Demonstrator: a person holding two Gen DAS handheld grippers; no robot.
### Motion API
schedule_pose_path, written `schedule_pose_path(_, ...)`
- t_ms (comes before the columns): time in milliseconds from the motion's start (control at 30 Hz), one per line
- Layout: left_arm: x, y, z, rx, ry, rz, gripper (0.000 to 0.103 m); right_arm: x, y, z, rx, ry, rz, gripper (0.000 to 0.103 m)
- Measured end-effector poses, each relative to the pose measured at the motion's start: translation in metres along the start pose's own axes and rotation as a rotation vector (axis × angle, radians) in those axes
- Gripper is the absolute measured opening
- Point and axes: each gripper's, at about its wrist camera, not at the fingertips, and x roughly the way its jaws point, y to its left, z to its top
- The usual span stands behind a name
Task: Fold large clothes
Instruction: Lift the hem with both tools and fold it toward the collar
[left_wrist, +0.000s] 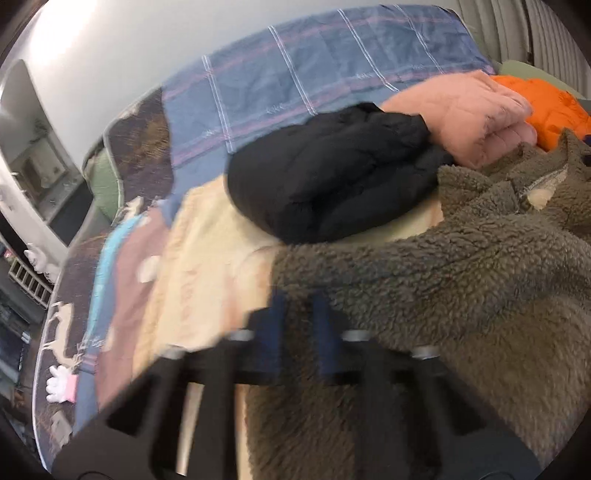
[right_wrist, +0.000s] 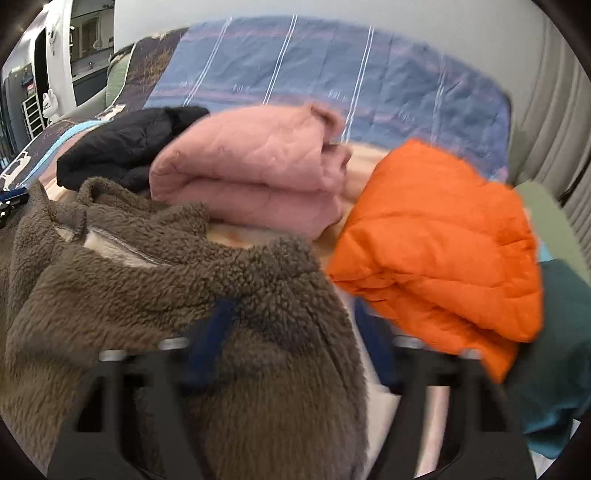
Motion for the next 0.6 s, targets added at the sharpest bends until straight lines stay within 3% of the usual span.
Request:
schedule_pose_path(67,0.007,-0.003,0.002,0.025,-0.020,0.043,0.000,0.009,-0.007,0.001,0.052,0.028,0.022,0.013)
schedule_pose_path(167,0.018,0.007,0.002,-0.007,-0.043,0.167,0.000,0.003,-0.018,-0.002,0.099,-0.047,0.002,0.012)
schedule_pose_path(233,0.035,0.021,-0.004,-0.048,-0.010,0.228,0.000,0.011,-0.028,-0.009,0.149,-0.058,-0.018,0.012)
schedule_pose_path(333,0.079,0.036,-0.036,-0.185,0.117,0.110,0.000,0.042,-0.034,-0.030,0.208,-0.021,-0.065,0.013)
schedule_pose_path(433,0.071,0.043,-0.042,-0.223,0.073,0.099,0.000,0.038,-0.021,-0.027,0.153,-0.039,-0.156,0.016)
schedule_pose_path(500,0.067,0.041,-0.040,-0.198,0.064,0.122,0.000,0.037,-0.011,-0.025,0.092,-0.028,-0.224,0.026)
schedule_pose_path(600,0.046,0.048,-0.036,-0.210,0.010,0.044,0.007,0.019,-0.003,-0.025,0.044,-0.061,-0.254,0.037)
